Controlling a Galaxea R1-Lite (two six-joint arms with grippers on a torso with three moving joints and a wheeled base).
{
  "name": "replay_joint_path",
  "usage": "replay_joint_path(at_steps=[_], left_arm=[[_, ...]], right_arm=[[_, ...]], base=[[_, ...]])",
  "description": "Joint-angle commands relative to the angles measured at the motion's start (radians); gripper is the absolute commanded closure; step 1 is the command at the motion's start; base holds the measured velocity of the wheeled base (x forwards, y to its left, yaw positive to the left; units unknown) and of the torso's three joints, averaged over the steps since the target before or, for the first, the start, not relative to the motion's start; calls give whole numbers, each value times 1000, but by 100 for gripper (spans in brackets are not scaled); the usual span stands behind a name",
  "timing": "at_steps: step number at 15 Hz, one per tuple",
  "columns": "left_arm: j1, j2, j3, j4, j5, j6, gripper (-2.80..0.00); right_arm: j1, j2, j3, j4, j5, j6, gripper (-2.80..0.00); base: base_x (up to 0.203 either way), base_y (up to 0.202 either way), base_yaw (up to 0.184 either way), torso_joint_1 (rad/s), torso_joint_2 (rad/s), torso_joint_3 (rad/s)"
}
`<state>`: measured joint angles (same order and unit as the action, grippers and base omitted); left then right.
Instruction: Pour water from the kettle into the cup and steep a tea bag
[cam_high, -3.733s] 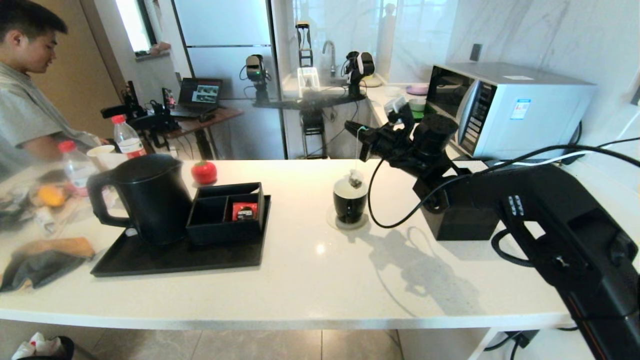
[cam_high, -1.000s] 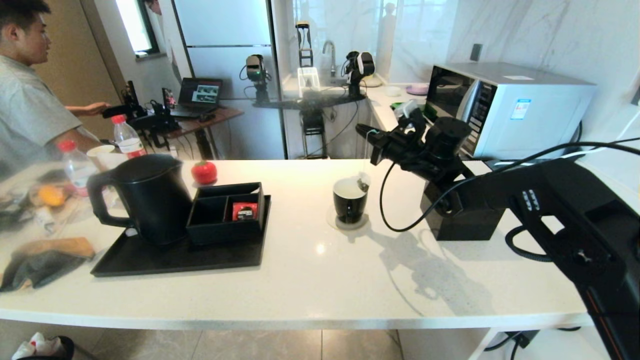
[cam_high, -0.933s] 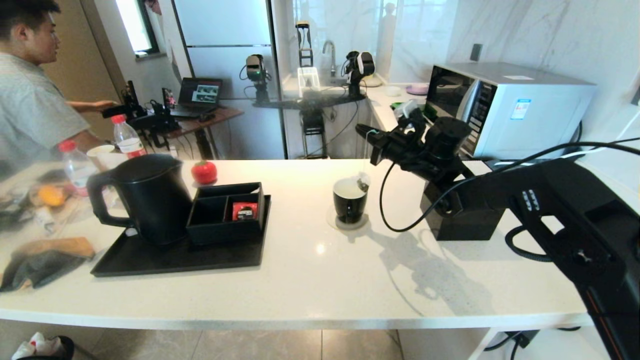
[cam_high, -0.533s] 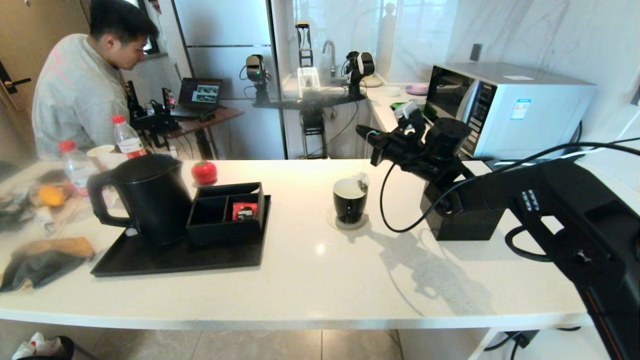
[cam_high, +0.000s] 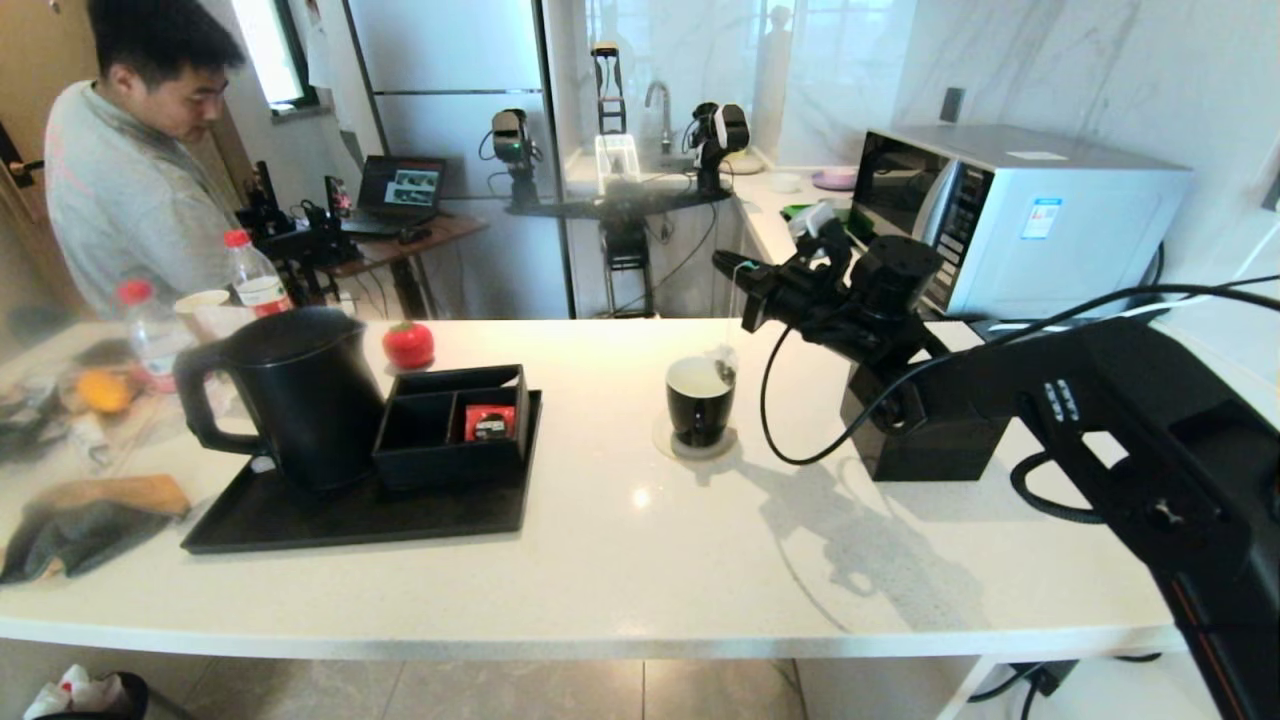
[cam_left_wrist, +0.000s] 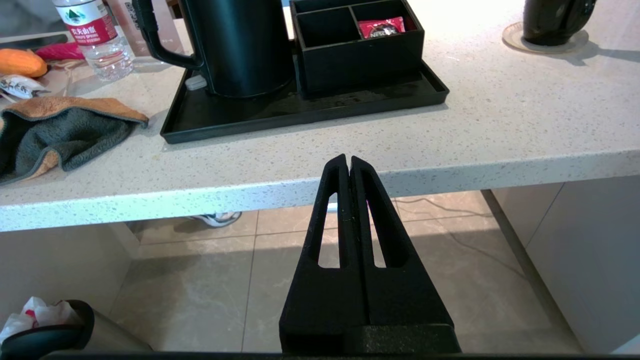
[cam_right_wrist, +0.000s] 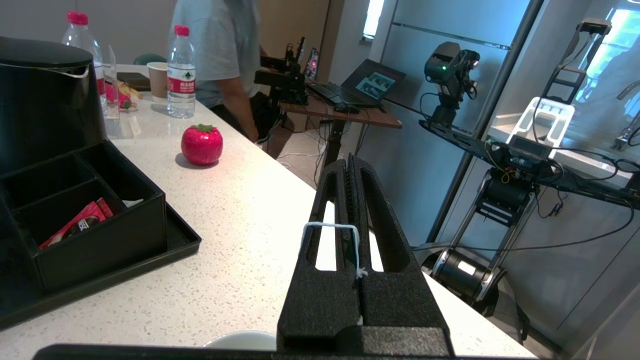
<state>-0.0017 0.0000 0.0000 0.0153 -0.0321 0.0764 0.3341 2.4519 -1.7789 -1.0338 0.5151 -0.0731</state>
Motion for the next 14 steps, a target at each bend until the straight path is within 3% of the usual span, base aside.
replay_joint_path(at_steps=[1, 9, 14], left_arm=[[0, 0, 0, 0, 0, 0, 0], [0, 0, 0, 0, 0, 0, 0], [0, 0, 0, 0, 0, 0, 0]], right_arm=[[-13, -2, -2, -6, 3, -1, 0], [-81, -72, -10, 19, 3, -1, 0], [-180, -124, -35, 52, 8, 1, 0]], base=[[0, 0, 0, 0, 0, 0], [0, 0, 0, 0, 0, 0], [0, 0, 0, 0, 0, 0]])
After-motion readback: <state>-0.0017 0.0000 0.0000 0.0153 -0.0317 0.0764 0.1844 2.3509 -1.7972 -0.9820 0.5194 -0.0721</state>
